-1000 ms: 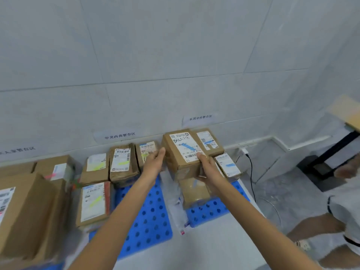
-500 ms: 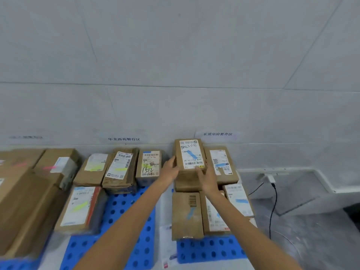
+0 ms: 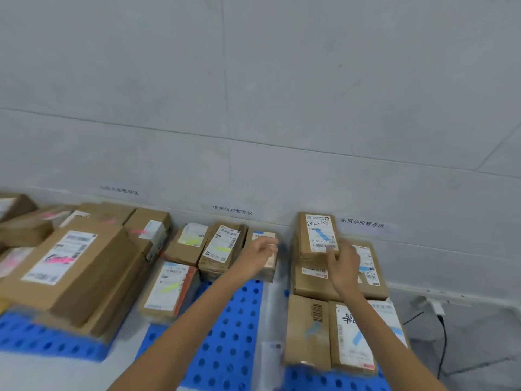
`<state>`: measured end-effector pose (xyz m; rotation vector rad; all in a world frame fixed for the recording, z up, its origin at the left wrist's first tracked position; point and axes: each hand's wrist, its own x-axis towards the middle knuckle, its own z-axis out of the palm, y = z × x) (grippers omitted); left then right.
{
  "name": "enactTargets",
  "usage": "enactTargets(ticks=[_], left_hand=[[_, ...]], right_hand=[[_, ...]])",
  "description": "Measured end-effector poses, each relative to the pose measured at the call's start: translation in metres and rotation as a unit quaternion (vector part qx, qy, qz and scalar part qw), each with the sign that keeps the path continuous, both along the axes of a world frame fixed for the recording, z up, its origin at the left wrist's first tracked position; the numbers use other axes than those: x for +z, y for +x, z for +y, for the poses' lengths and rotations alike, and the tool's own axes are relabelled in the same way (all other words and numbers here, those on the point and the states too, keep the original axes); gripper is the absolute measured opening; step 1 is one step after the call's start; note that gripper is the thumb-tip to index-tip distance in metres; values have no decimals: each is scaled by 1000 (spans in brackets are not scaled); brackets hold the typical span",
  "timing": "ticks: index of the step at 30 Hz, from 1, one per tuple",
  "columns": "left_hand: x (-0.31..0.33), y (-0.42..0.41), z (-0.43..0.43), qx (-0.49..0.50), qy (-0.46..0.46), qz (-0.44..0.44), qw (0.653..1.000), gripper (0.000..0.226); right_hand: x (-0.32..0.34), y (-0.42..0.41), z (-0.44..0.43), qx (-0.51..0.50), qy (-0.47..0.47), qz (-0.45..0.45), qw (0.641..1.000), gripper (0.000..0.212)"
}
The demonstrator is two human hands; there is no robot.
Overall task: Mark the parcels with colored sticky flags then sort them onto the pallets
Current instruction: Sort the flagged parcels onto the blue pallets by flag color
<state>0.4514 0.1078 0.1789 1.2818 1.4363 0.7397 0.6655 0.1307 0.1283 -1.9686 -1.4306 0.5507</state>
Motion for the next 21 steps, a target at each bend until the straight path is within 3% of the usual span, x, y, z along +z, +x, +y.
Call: enactTargets(ticks=[3,10,17,21], left_hand=[[19,-69,-28,14,29,5,999,21],[50,-275,-115,171,122,9,978,20],[42,-481,-200,269,136,20,953,21],[41,-548,-226,336,106,35,935,24]], right_hand=[[29,-65,-21,69,84,5,994,23],[71,-298,-80,357,87,54,929,22],[81,-489,-136,427,87,126,891,20],[93,-553,-155,464,68,141,872,21]])
